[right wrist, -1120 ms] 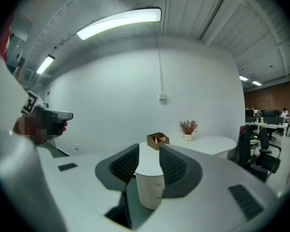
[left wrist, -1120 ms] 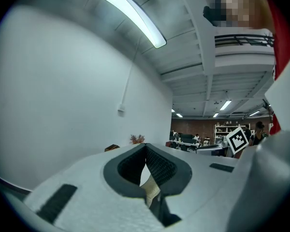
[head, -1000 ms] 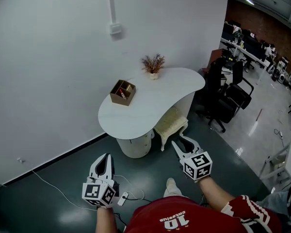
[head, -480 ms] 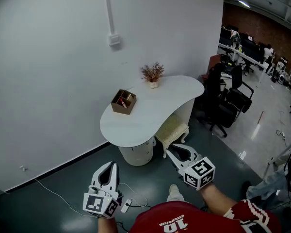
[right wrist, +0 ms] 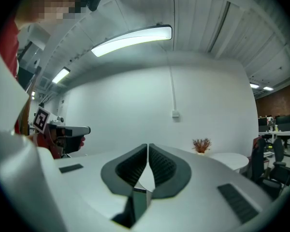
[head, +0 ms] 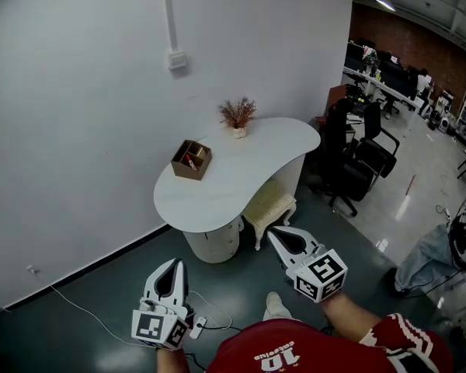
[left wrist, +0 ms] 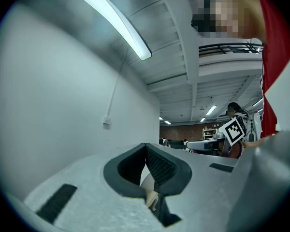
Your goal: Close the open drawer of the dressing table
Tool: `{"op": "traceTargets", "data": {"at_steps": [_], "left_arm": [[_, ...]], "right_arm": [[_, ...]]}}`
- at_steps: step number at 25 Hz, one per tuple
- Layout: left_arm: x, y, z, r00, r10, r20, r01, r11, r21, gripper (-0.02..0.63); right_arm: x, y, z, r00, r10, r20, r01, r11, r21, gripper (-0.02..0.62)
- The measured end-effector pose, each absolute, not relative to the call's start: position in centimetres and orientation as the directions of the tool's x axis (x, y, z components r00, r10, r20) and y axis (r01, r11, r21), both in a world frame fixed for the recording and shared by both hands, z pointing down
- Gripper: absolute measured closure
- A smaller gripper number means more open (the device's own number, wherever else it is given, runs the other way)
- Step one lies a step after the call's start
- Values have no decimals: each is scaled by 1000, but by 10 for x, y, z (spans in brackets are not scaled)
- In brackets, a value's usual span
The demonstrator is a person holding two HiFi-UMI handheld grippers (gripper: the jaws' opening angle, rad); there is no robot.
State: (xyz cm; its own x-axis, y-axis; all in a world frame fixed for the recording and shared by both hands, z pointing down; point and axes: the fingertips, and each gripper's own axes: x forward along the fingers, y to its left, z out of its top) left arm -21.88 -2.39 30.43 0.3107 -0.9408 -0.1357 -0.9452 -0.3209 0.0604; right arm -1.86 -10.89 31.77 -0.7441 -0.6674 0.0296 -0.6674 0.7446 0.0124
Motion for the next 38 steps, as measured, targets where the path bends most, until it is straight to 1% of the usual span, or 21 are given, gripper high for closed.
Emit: {"op": "traceTargets", "data": {"at_steps": [3, 6, 10, 18, 28, 38], "left_arm": [[-218, -25, 300, 295, -948, -121, -952, -302, 47, 606], [-212, -22, 300, 307, -942, -135, -949, -314, 37, 606], [-207, -19, 298, 308, -942, -134, -949, -314, 24, 606], [-208, -17, 294, 295, -941, -166, -952, -304, 27, 606], [-210, -20, 303, 298, -940, -164, -950, -309, 47, 607], [-220, -11, 308, 276, -946, -168, -954, -291, 73, 606]], "right_arm": [[-22, -109, 305, -743, -669, -2, -669, 743, 30, 588], [-27, -103, 296, -753, -657, -26, -657, 752, 53, 591], [-25, -101, 295, -757, -652, -39, -653, 757, 3, 592], [-16, -99, 294, -747, -663, -55, -664, 748, -3, 592], [-11, -98, 304, -720, -693, -37, -693, 721, -11, 592], [-20, -91, 303, -727, -686, -26, -687, 727, 7, 592]]}}
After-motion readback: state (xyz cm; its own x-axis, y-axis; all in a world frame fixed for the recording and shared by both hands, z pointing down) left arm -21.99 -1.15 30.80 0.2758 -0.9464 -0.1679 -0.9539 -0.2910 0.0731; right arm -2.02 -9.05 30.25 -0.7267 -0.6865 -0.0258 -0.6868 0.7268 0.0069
